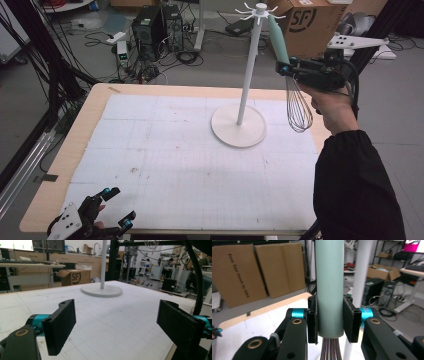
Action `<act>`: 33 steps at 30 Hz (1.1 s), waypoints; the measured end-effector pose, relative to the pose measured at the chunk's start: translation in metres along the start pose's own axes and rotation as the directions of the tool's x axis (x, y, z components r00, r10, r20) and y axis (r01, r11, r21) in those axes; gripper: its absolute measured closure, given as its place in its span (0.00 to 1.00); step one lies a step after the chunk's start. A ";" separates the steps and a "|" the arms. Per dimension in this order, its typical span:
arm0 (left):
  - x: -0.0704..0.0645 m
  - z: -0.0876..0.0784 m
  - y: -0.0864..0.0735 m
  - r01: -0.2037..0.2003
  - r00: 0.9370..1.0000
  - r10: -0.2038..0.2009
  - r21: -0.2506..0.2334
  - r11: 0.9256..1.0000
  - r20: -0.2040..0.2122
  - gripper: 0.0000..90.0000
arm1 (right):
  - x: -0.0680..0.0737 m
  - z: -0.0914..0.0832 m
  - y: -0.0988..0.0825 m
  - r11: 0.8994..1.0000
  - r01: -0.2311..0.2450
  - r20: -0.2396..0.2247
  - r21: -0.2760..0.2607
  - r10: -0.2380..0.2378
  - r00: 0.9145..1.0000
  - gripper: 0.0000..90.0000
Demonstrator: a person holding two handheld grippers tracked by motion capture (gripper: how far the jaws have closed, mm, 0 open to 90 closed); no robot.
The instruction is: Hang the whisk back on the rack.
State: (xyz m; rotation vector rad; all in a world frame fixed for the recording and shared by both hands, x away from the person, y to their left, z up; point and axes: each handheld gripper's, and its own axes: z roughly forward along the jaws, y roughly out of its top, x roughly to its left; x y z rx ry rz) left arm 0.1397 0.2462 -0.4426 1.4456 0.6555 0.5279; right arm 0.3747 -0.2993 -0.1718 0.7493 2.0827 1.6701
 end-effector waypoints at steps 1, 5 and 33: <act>0.001 0.001 0.000 0.002 1.000 -0.002 0.001 1.000 0.000 0.18 | -0.001 -0.002 0.000 1.000 0.000 0.008 -0.006 0.000 1.000 0.78; 0.001 0.006 0.000 0.003 1.000 -0.003 0.005 1.000 0.009 0.18 | -0.006 -0.009 -0.001 1.000 -0.010 0.027 -0.011 0.011 1.000 0.78; 0.003 0.009 0.000 0.013 1.000 -0.013 -0.006 1.000 0.021 0.18 | -0.015 0.015 -0.009 1.000 0.026 0.138 0.016 -0.028 0.990 0.78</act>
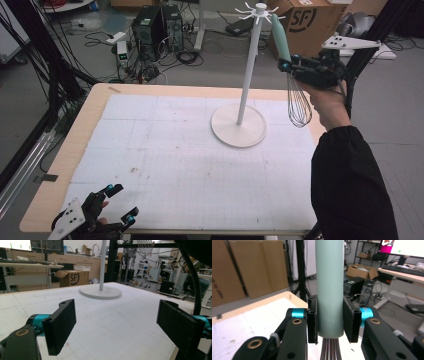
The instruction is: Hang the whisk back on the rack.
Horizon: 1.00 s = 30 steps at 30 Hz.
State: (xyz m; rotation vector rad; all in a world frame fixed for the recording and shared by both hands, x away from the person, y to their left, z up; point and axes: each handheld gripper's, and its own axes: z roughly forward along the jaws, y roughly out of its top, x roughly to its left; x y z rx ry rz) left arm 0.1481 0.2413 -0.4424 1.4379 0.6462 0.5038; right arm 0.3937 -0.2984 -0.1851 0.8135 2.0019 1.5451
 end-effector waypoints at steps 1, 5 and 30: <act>0.000 0.000 0.000 0.001 1.000 -0.001 -0.001 1.000 0.000 0.18 | 0.000 0.001 0.000 1.000 0.001 0.000 -0.002 -0.001 1.000 0.78; 0.000 -0.001 0.000 0.003 1.000 -0.003 -0.002 1.000 0.002 0.18 | 0.000 0.004 0.000 1.000 -0.001 0.027 0.001 0.001 1.000 0.78; 0.001 -0.002 0.000 0.004 1.000 -0.004 -0.008 1.000 -0.006 0.18 | -0.007 0.029 -0.014 0.998 -0.056 0.048 -0.002 0.056 0.997 0.77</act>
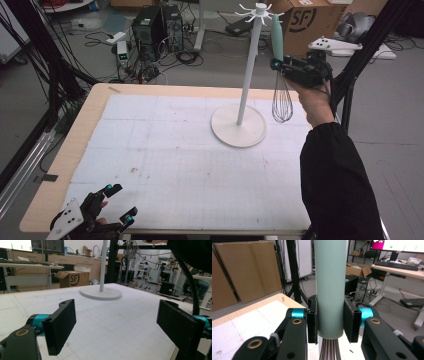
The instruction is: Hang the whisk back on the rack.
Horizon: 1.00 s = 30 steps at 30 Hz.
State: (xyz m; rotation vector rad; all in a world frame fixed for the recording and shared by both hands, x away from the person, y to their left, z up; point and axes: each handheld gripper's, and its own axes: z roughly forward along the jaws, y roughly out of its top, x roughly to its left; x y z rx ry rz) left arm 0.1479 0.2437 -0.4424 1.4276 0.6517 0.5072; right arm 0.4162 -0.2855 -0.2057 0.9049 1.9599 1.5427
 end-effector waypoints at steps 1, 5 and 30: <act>0.000 0.000 0.000 0.001 1.000 -0.001 0.000 1.000 -0.004 0.18 | 0.000 0.001 -0.001 1.000 -0.001 0.000 0.001 0.001 1.000 0.77; -0.001 0.000 0.000 0.002 1.000 -0.002 -0.001 1.000 -0.005 0.18 | 0.000 0.004 -0.002 1.000 -0.002 -0.003 -0.004 0.002 1.000 0.77; -0.004 -0.002 0.001 -0.015 1.000 0.015 -0.005 1.000 0.001 0.18 | 0.000 -0.001 -0.006 0.998 -0.068 0.016 0.004 0.068 0.998 0.57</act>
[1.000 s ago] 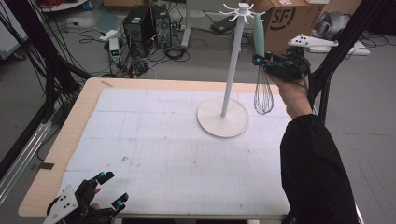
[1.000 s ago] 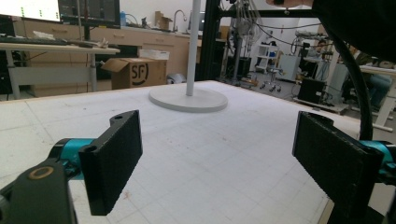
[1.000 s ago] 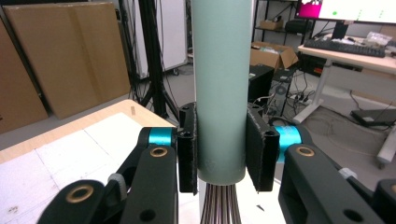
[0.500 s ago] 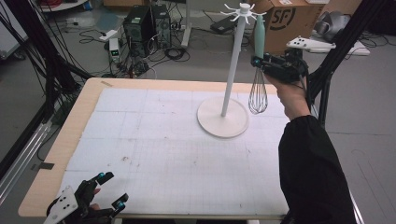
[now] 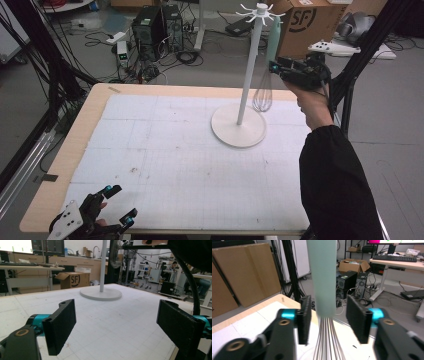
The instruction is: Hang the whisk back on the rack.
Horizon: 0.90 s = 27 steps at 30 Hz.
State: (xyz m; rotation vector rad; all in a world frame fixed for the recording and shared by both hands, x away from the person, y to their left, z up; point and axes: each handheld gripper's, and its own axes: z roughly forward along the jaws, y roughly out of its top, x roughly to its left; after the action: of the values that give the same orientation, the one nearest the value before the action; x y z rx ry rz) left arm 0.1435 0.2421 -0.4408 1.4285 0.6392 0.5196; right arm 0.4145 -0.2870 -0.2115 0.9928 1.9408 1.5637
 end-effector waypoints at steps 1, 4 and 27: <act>0.000 0.000 0.000 -0.001 1.000 0.001 0.000 1.000 0.001 0.18 | 0.000 -0.001 0.000 1.000 -0.003 -0.005 -0.001 0.003 1.000 0.55; -0.001 0.001 0.000 -0.002 1.000 0.002 -0.001 1.000 0.003 0.18 | 0.004 -0.003 -0.001 1.000 0.001 -0.001 0.005 -0.001 1.000 0.47; -0.009 0.009 0.003 -0.030 0.999 0.029 -0.001 1.000 0.044 0.18 | 0.034 -0.048 -0.041 0.999 0.024 -0.039 -0.048 -0.026 0.999 0.42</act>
State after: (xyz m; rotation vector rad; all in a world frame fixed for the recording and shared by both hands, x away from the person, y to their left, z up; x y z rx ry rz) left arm 0.1430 0.2296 -0.4367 1.4475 0.5837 0.5098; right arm 0.3471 -0.2953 -0.2356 0.9214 1.9261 1.6196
